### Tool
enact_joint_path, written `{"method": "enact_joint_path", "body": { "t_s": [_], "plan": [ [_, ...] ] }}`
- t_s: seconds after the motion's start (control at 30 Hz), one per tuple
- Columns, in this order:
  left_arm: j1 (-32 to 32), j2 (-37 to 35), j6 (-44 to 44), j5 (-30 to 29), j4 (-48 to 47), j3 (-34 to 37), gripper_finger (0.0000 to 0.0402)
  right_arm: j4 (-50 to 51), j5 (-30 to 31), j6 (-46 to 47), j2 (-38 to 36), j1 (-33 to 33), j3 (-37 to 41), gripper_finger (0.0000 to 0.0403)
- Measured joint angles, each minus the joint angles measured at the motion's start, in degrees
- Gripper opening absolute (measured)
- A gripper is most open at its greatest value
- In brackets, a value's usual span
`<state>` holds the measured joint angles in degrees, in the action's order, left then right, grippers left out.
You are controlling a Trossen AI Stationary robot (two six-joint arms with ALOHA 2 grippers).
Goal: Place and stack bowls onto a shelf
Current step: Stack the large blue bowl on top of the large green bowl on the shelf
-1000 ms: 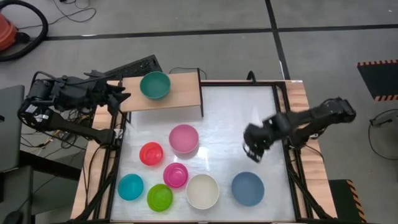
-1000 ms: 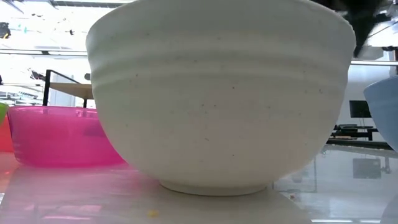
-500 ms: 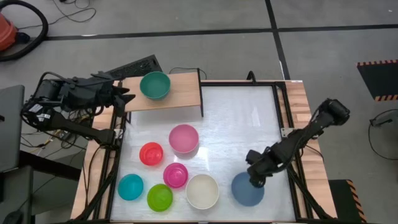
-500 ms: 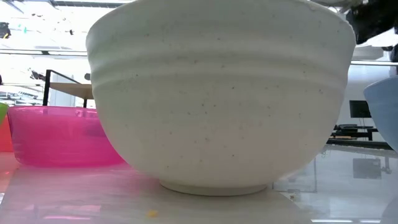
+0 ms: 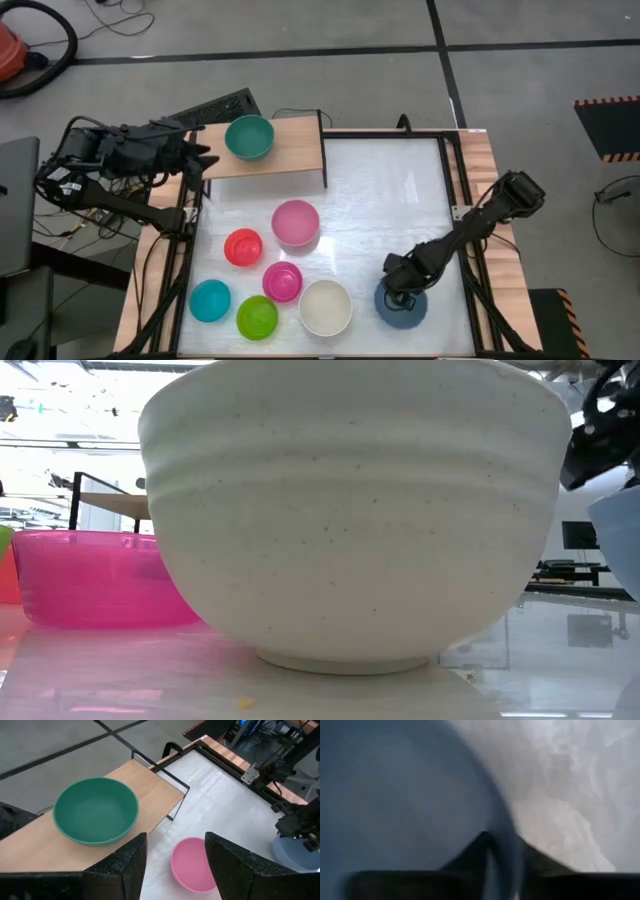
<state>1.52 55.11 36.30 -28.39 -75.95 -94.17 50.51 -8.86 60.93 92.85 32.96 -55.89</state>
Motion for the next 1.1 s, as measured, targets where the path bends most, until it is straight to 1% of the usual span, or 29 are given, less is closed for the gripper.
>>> {"method": "enact_joint_path", "body": {
  "t_s": [0.03,0.07,0.13,0.27,0.37,0.43,0.53,0.6,0.7,0.77,0.83,1.03,1.1],
  "plan": [
    [0.0,0.0,0.0,0.2,0.0,0.0,0.0186,0.0,-0.8,-1.2,0.0,-0.3,-0.4,0.0029],
    [0.0,0.0,0.0,0.5,-0.1,0.0,0.0186,0.5,-0.8,-1.4,-0.1,-0.7,-1.2,0.0024],
    [0.0,0.0,0.0,1.2,-0.3,0.0,0.0186,2.4,-0.3,-3.1,-0.7,-2.0,-2.1,0.0024],
    [0.0,-0.1,0.0,2.2,-0.3,0.0,0.0186,7.7,0.6,-11.3,-4.6,-7.5,-7.0,0.0024],
    [0.0,-0.4,0.0,2.6,-1.0,0.0,0.0186,12.9,2.1,-17.6,-7.9,-14.4,-12.2,0.0024],
    [0.0,-0.6,-0.4,2.6,-1.5,0.0,0.0186,14.1,4.6,-21.3,-9.9,-19.7,-16.3,0.0024],
    [0.0,-1.0,-1.1,2.6,-2.0,0.0,0.0186,11.1,10.0,-27.0,-11.9,-28.9,-24.1,0.0024],
    [0.0,-1.4,-1.9,2.6,-2.0,0.0,0.0186,8.0,12.1,-30.8,-11.6,-35.2,-28.8,0.0024],
    [0.0,-1.7,-2.7,2.2,-2.0,0.0,0.0186,-0.1,12.2,-34.4,-8.2,-43.3,-35.9,0.0024],
    [0.0,-2.0,-2.7,2.1,-2.0,0.0,0.0186,-2.7,12.2,-36.2,-4.8,-47.2,-40.9,0.0024],
    [0.0,-2.1,-2.7,2.1,-2.0,0.0,0.0186,-4.8,12.7,-35.7,-0.4,-50.2,-46.6,0.0024],
    [0.0,-2.4,-2.7,1.9,-2.2,0.0,0.0186,-7.9,11.8,-35.9,14.2,-54.8,-64.3,0.0024],
    [0.0,-2.4,-2.7,1.9,-2.2,0.0,0.0186,-8.0,9.9,-36.2,19.4,-55.3,-70.4,0.0024]
  ]
}}
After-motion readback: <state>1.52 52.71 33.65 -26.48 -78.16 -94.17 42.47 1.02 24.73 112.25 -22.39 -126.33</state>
